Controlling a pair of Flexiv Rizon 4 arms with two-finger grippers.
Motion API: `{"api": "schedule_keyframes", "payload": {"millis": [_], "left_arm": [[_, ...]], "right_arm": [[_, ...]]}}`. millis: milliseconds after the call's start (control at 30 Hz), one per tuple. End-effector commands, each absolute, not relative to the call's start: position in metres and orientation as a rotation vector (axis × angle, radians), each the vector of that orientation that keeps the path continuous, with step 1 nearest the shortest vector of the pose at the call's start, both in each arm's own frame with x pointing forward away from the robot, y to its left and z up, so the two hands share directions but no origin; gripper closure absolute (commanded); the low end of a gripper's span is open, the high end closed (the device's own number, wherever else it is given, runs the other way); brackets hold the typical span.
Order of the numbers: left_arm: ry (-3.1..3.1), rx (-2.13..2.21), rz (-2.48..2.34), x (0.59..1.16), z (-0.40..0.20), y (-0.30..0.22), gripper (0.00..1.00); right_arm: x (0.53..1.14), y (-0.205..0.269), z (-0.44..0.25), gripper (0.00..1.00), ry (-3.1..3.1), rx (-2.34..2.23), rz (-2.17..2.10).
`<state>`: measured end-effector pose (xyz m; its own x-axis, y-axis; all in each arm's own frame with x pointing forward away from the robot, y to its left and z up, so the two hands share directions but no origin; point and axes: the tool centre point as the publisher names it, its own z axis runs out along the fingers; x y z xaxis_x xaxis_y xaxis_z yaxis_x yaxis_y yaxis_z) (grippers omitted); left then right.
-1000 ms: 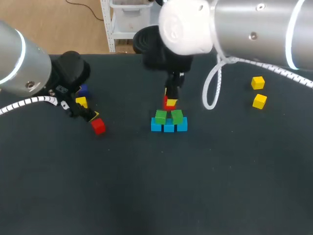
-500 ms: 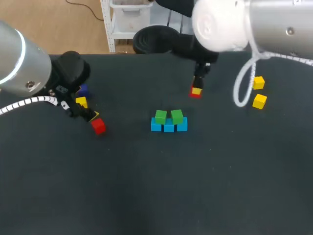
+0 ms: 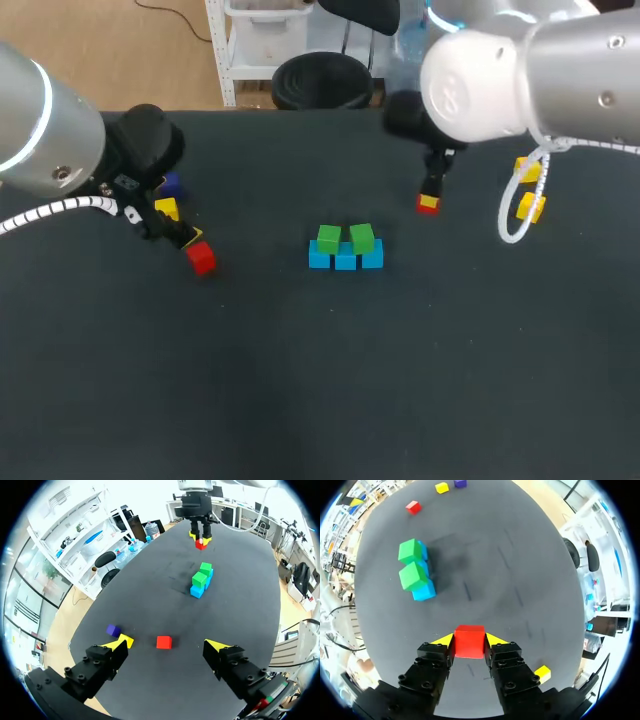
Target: Place the blue cubes, place green cubes on the blue cubes, place the yellow cubes on the green cubes, then place the red cubes on the yellow cubes, and place purple cube on the red cubes.
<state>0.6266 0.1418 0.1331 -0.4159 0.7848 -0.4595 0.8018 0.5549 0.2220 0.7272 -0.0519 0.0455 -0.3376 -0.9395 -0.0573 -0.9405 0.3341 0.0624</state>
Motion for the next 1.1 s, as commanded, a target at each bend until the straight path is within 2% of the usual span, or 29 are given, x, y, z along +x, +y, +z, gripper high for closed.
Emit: {"api": "schedule_keyframes", "payload": {"millis": [33, 1100], "left_arm": [[2.271, 1.277, -0.049, 0.627, 0.133, 0.143, 0.0], [2.271, 1.277, -0.049, 0.627, 0.133, 0.143, 0.0]], "right_arm": [[0.723, -0.055, 0.043, 1.0, 2.541, -1.788, 0.14], [0.719, -0.059, 0.014, 1.0, 2.518, -1.773, 0.26]]}}
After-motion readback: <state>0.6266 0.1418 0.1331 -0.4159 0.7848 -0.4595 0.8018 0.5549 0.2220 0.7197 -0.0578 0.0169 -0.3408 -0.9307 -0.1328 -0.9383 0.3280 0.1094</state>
